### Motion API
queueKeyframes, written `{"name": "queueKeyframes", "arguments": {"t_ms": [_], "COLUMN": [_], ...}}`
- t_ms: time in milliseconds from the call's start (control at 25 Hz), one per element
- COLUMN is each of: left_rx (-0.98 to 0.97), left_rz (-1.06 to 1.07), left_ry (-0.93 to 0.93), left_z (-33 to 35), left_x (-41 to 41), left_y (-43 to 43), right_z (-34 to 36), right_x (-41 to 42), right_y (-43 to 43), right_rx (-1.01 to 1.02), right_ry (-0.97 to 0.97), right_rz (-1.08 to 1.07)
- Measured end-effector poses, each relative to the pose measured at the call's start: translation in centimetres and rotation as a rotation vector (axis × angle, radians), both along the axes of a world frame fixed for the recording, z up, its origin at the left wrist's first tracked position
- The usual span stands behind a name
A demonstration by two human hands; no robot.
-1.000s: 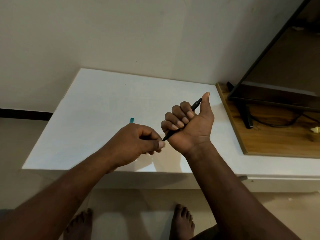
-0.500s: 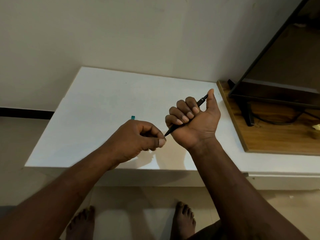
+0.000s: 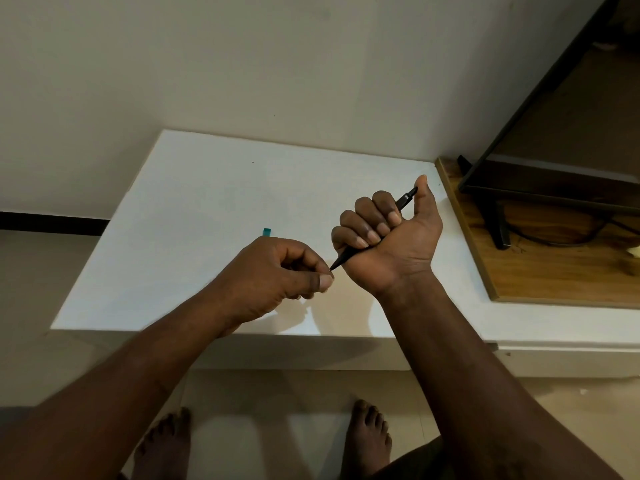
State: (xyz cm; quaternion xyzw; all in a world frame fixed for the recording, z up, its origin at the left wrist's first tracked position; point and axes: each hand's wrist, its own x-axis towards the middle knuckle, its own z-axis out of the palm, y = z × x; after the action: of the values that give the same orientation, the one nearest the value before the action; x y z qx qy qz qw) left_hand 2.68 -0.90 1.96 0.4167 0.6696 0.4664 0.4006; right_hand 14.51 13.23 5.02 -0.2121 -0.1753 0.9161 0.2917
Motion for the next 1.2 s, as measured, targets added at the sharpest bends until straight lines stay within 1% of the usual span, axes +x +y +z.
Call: {"name": "queueKeyframes", "arguments": {"t_ms": [1200], "left_rx": [-0.011], "left_rz": [0.009], "left_ry": [0.014], "left_z": [-0.11], "left_x": [0.02], "left_y": [0.05], "right_z": [0.03], "right_x": [-0.35], "right_y": [-0.46], "right_rx": [0.01], "right_ry": [-0.025], "right_rz": [-0.006]}}
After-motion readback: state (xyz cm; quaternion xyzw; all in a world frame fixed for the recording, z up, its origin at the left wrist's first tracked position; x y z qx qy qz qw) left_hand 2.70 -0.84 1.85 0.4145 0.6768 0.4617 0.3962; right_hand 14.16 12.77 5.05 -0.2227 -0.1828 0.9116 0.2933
